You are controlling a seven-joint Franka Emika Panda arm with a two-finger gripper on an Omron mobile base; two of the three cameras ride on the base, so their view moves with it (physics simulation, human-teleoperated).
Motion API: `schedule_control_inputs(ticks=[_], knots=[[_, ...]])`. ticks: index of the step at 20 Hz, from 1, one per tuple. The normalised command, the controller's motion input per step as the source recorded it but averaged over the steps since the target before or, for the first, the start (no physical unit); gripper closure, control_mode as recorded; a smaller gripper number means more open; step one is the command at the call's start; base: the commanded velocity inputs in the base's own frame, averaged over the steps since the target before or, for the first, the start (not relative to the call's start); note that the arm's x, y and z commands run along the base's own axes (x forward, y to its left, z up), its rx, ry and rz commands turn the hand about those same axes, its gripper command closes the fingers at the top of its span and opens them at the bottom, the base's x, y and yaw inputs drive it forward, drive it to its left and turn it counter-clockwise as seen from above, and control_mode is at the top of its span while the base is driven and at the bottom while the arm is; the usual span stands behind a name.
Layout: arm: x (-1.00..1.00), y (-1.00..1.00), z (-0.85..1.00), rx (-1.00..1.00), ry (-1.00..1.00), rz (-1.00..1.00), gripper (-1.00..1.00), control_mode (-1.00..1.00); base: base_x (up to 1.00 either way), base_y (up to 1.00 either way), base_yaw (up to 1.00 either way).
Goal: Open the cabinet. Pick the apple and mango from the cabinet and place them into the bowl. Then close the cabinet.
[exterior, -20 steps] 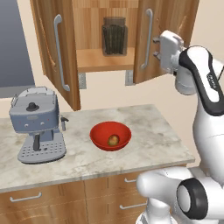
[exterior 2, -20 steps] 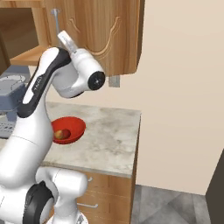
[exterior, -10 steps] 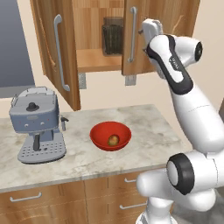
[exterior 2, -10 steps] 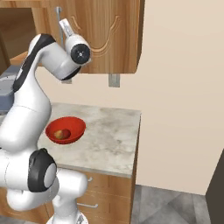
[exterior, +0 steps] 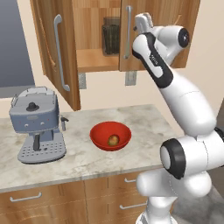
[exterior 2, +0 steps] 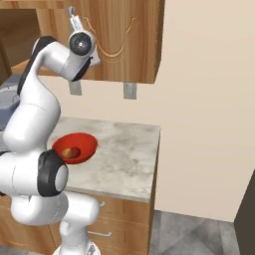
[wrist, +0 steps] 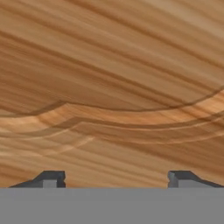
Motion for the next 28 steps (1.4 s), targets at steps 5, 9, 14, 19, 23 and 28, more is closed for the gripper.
schedule_control_inputs(ticks=[5,9,14,19,23,28], knots=[[0.44,-0.13,-0.32,0.0,0.04,-0.13,-1.0,-1.0,0.0,0.0,0.0],[0.0,-0.37,-0.1,0.0,0.08,-0.12,-1.0,-1.0,0.0,0.0,0.0],[-0.26,-0.53,0.09,0.0,0.15,-0.03,-1.0,-1.0,0.0,0.0,0.0],[-0.56,-0.41,0.28,0.0,0.21,0.0,-1.0,-1.0,0.0,0.0,0.0],[-0.96,-0.01,-0.05,0.0,0.05,0.0,-1.0,-1.0,0.0,0.0,0.0],[-1.0,0.0,-0.11,0.0,0.0,0.0,-1.0,-1.0,0.0,0.0,0.0]])
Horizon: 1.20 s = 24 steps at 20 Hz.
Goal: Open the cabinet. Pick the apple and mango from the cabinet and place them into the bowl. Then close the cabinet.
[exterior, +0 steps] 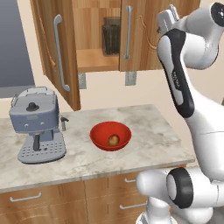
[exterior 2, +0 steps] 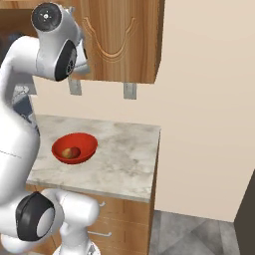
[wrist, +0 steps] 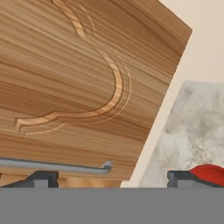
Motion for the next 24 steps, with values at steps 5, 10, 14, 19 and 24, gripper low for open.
schedule_control_inputs(ticks=[5,10,14,19,24], knots=[[-0.95,0.02,-0.14,-0.01,0.02,0.04,-1.0,-1.0,0.0,0.0,0.0],[-0.83,0.08,-0.12,-0.06,0.06,0.13,-1.0,-1.0,0.0,0.0,0.0],[-0.86,0.07,-0.04,-0.03,0.0,0.12,-1.0,-1.0,0.0,0.0,0.0],[-0.7,0.24,0.0,0.0,0.03,0.02,-1.0,-1.0,0.0,0.0,0.0],[-0.39,0.37,0.0,0.0,0.04,0.0,-1.0,-1.0,0.0,0.0,0.0]])
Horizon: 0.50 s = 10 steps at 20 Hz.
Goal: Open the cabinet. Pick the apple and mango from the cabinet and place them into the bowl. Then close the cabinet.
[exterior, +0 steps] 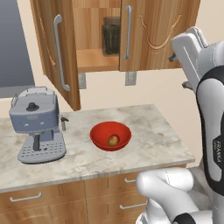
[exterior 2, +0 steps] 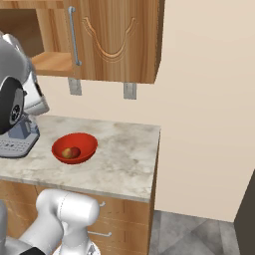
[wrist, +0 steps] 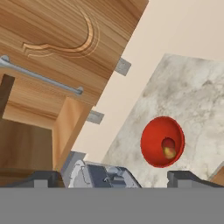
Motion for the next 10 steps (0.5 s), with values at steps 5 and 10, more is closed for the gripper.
schedule_control_inputs(ticks=[5,10], knots=[[-0.27,0.45,-0.01,0.0,0.0,0.0,-1.0,-1.0,0.0,0.0,0.0],[-0.09,0.43,-0.23,0.0,0.0,0.0,-1.0,-1.0,0.0,0.0,0.0]])
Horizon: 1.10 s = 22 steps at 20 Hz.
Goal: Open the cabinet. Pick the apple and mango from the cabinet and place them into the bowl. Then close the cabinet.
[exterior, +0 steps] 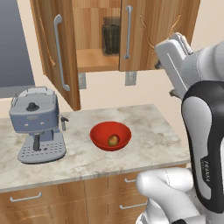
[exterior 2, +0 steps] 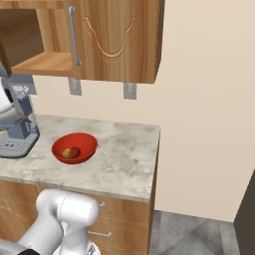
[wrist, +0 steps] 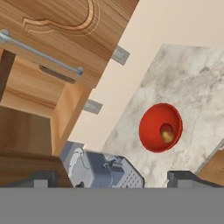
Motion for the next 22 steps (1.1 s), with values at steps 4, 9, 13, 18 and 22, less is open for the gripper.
schedule_control_inputs(ticks=[4,9,13,18,22], knots=[[0.0,0.48,-0.2,0.0,0.0,0.0,-1.0,-1.0,0.0,0.0,0.0],[-0.06,0.48,-0.09,0.0,0.0,0.0,-1.0,-1.0,0.0,0.0,0.0],[-0.13,0.47,-0.01,0.0,0.0,0.0,-1.0,-1.0,0.0,0.0,0.0],[-0.16,0.47,0.0,0.0,0.0,0.0,-1.0,-1.0,0.0,0.0,0.0],[-0.2,0.37,0.0,0.0,0.0,0.0,-1.0,-1.0,0.0,0.0,0.0]])
